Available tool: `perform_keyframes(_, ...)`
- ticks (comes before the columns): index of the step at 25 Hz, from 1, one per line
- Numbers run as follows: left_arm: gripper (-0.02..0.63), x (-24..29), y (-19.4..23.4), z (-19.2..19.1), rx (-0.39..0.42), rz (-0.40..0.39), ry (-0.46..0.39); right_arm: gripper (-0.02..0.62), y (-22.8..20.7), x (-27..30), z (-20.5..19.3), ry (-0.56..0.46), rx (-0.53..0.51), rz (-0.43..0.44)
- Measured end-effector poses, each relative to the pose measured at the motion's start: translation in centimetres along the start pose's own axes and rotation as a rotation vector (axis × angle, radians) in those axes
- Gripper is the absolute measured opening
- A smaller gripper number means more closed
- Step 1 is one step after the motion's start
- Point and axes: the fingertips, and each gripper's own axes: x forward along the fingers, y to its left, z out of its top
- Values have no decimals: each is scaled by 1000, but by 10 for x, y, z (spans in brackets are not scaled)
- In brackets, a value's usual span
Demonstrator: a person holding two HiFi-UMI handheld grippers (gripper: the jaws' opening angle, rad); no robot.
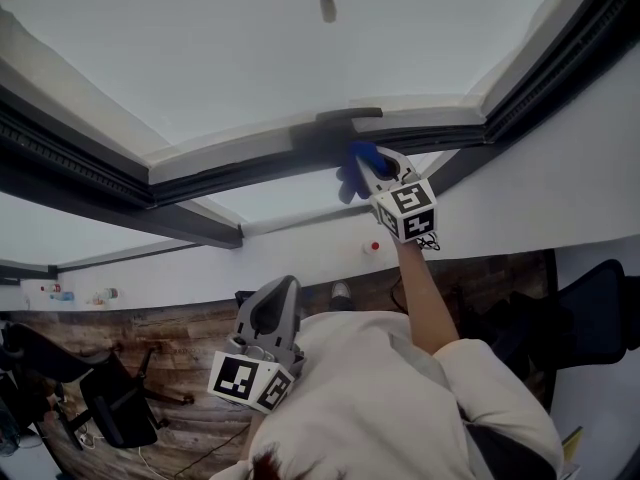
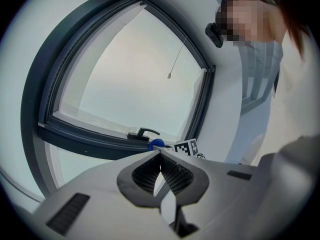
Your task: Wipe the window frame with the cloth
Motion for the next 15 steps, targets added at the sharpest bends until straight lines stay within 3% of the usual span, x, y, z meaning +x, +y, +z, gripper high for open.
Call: perform_keyframes(15, 9, 3, -3, -1, 3, -1, 1, 49, -17, -8, -3, -2, 15, -32)
